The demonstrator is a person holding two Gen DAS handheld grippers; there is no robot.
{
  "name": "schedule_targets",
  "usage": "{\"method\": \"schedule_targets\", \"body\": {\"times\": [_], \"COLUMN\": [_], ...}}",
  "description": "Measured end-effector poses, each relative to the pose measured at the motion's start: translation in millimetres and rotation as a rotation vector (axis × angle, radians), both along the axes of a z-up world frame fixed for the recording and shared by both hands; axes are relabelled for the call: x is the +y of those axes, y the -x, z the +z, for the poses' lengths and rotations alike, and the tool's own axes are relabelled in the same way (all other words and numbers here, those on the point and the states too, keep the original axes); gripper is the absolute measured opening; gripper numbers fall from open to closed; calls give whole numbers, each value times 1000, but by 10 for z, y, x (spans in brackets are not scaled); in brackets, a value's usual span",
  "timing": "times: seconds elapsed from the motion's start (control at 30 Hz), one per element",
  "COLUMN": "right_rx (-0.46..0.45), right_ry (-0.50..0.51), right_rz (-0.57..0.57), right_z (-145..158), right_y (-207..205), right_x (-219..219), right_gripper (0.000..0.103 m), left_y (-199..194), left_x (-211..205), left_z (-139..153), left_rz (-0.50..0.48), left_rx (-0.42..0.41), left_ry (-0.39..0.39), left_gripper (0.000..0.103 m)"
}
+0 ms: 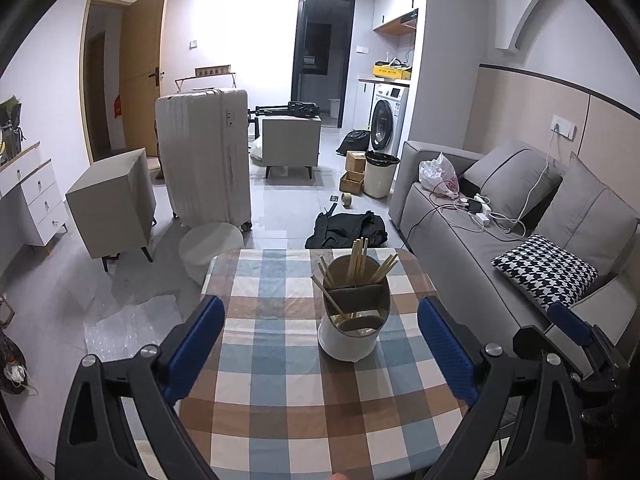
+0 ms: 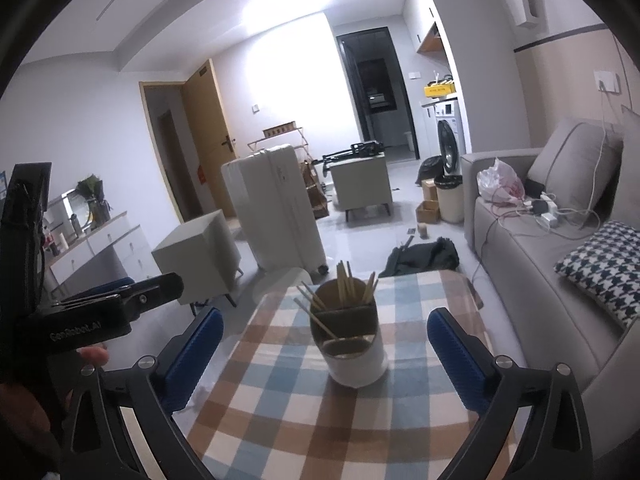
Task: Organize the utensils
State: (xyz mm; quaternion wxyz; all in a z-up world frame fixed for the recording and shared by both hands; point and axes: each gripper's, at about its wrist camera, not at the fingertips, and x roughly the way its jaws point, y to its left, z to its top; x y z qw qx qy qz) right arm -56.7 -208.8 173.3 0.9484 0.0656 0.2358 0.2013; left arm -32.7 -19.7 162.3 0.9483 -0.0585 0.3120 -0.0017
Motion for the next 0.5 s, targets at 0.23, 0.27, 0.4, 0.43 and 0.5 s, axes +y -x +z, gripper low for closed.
{"method": "schedule_targets", "body": {"times": [0.23, 0.27, 0.4, 0.43, 0.5], "right_rx": [2, 3, 5, 5, 6], "right_ry": [4, 2, -2, -4, -3], "right_rz": [-12, -14, -19, -19, -20], "right_z": [-14, -16, -16, -10, -11], "right_y": [53, 62, 78, 74, 73], "right_x": [-9, -10, -27, -26, -24], "right_gripper": [103, 103, 103, 103, 103], "left_y": [74, 84, 124, 131, 127], "left_x": [-14, -16, -24, -32, -43], "left_z": [-8, -12, -2, 4, -5], "left_rz": [2, 7, 4, -2, -4], "left_rx": [3, 6, 2, 1, 3], "left_ry": [-1, -4, 3, 3, 3], "left_gripper": [95, 95, 95, 95, 95]}}
